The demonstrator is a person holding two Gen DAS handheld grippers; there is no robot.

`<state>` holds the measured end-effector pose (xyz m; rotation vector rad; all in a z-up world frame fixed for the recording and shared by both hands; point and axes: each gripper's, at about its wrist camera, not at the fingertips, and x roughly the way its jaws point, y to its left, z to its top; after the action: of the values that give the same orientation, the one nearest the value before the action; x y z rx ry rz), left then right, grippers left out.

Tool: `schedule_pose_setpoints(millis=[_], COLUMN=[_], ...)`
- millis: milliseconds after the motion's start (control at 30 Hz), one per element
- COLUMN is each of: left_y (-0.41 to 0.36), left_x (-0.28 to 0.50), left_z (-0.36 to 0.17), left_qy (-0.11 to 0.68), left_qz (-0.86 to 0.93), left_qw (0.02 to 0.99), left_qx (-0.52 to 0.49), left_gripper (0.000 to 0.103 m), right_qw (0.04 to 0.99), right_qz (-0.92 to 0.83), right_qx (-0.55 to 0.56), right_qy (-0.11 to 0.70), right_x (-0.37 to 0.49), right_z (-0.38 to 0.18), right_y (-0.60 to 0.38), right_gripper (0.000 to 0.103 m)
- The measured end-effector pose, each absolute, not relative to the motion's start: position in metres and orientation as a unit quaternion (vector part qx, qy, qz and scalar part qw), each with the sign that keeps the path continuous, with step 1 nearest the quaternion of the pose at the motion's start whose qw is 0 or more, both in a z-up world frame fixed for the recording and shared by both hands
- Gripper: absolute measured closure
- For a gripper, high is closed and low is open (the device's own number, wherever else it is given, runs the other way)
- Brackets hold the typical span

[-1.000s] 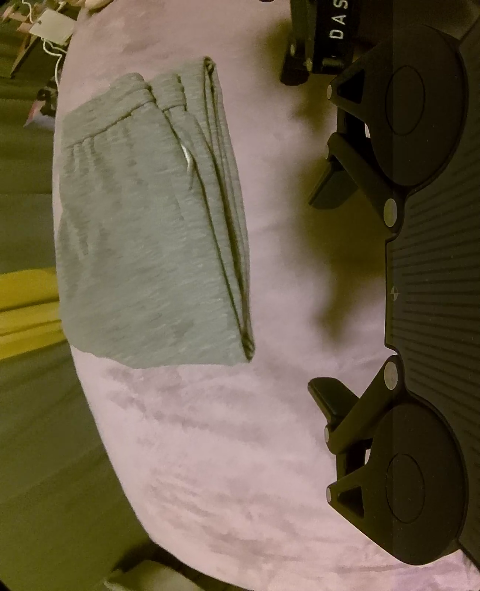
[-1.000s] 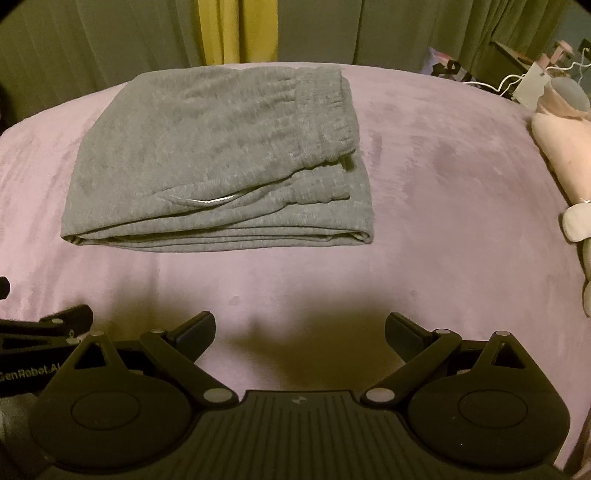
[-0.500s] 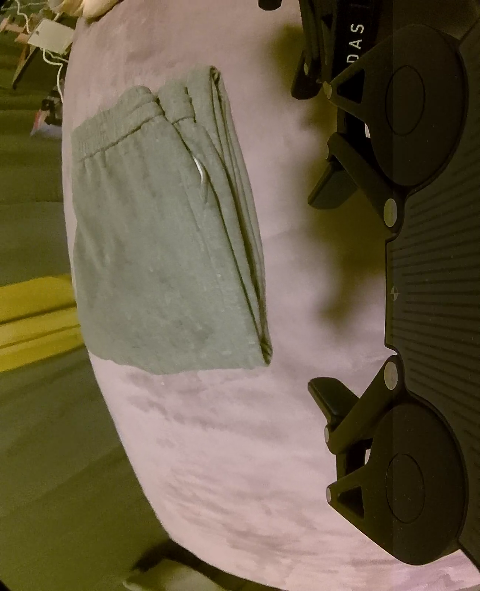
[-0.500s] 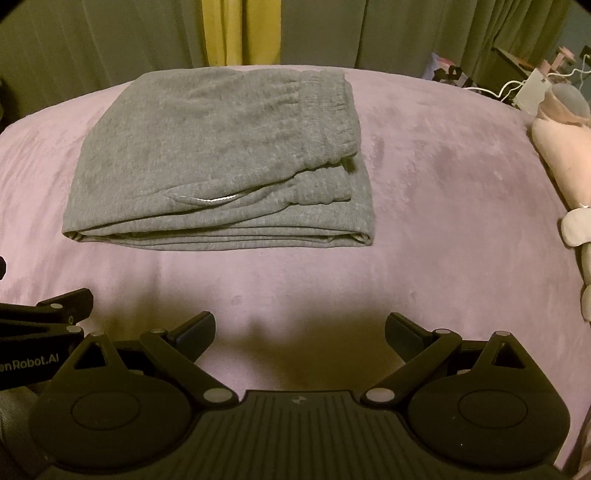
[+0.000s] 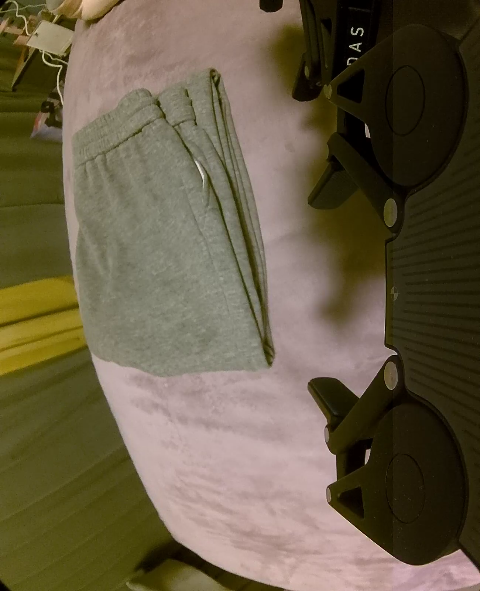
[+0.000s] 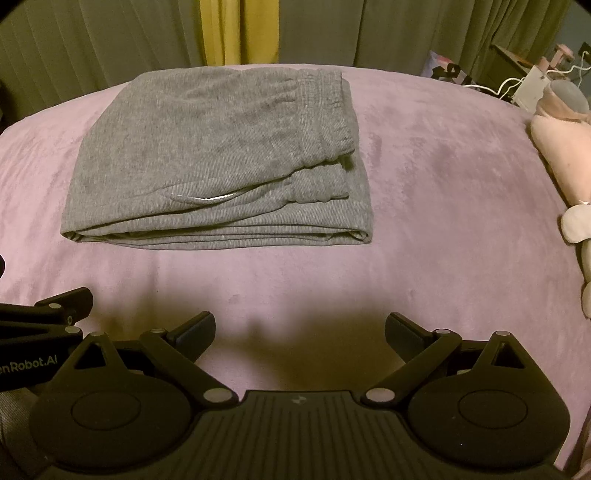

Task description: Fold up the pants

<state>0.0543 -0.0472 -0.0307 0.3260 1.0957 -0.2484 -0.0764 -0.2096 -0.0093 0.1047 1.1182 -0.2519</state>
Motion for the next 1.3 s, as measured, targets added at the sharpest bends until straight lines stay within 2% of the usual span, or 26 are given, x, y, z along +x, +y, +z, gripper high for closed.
schedule_pose_setpoints(millis=[1300], left_y=[-0.0457], left_x=[0.0543], left_z=[-0.0236], left_qy=[0.512], left_qz=[-0.117], left_qw=[0.837], left_qx=[0.154], left_gripper=[0.003], right_qw=[0.847], right_qz=[-0.12], right_qx=[0.051], right_qy=[0.516], right_x=[-0.0788], right_z=[-0.0024], right_y=[-0.2079], right_gripper=[0.004])
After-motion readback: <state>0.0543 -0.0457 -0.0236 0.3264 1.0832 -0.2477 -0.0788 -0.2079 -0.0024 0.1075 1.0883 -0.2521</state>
